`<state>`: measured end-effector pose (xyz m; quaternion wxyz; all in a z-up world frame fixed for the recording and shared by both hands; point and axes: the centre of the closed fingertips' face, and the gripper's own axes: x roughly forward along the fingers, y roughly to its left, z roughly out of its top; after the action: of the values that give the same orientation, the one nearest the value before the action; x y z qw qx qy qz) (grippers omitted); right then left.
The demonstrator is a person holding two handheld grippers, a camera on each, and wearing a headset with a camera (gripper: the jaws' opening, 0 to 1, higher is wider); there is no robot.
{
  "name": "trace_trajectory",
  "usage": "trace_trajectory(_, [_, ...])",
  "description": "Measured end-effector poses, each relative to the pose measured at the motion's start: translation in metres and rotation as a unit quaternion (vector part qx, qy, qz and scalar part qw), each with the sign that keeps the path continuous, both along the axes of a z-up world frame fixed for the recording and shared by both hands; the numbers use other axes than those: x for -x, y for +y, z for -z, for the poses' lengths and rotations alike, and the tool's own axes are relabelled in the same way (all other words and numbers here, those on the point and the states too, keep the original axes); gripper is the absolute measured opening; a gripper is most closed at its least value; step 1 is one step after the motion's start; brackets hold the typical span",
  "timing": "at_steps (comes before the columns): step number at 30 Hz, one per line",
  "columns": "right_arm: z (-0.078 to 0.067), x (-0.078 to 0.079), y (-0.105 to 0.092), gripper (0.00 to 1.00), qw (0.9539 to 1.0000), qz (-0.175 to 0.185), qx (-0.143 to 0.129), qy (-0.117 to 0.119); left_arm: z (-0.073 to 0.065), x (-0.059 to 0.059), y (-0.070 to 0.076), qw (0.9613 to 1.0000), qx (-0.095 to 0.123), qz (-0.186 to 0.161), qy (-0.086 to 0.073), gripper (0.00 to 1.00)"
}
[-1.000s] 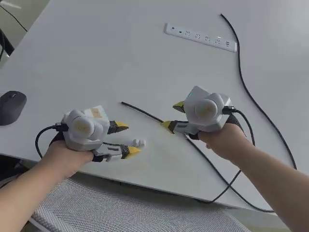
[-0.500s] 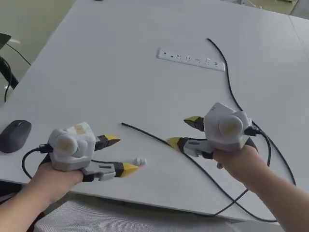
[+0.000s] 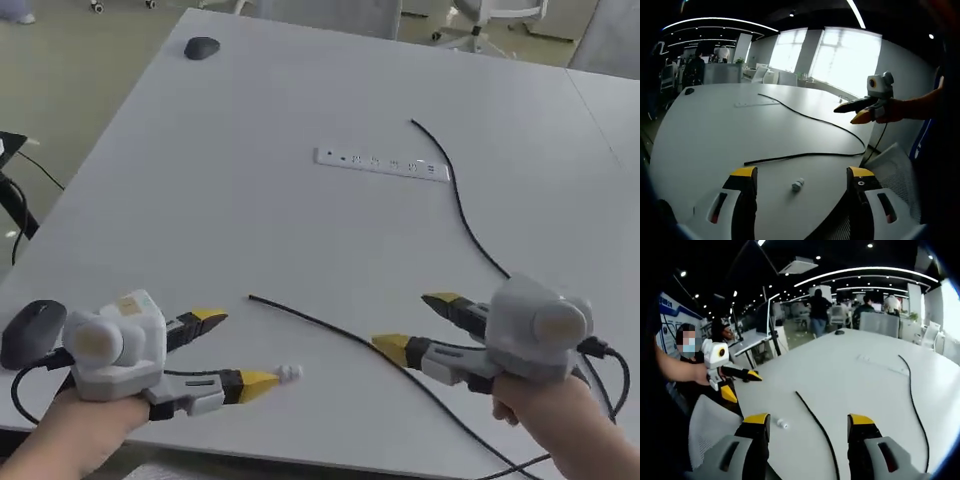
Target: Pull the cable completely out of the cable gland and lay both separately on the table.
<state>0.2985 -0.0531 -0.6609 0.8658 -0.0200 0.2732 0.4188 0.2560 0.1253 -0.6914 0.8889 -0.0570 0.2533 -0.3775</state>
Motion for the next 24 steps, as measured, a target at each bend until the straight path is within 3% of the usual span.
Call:
trace_trajectory(5, [0.006,0.018,-0.023,0.65,0.9994,0.029,-0.008,0.014,0.000,0.008,0.009,1.0000,-0.002,-0.006,0.005,0.78])
trace_trajectory(10, [0.015,0.034,-0.036,0.66,0.9988,0.042,-0.003,0.023,-0.006,0.014,0.014,0.9998,0.010,-0.017,0.008,0.81])
trace_trajectory(16, [0.024,0.050,-0.036,0.69,0.9993,0.024,0.023,0.018,-0.005,0.021,0.014,0.9997,0.007,-0.013,0.018,0.84])
trace_trajectory(20, [0.031,0.061,-0.035,0.71,0.9991,0.008,0.038,0.015,-0.003,0.025,0.016,0.9996,-0.002,-0.012,0.024,0.91])
trace_trajectory(24, [0.042,0.068,-0.035,0.77,0.9979,-0.016,0.055,0.029,-0.003,0.027,0.019,0.9996,-0.015,-0.010,0.021,0.95])
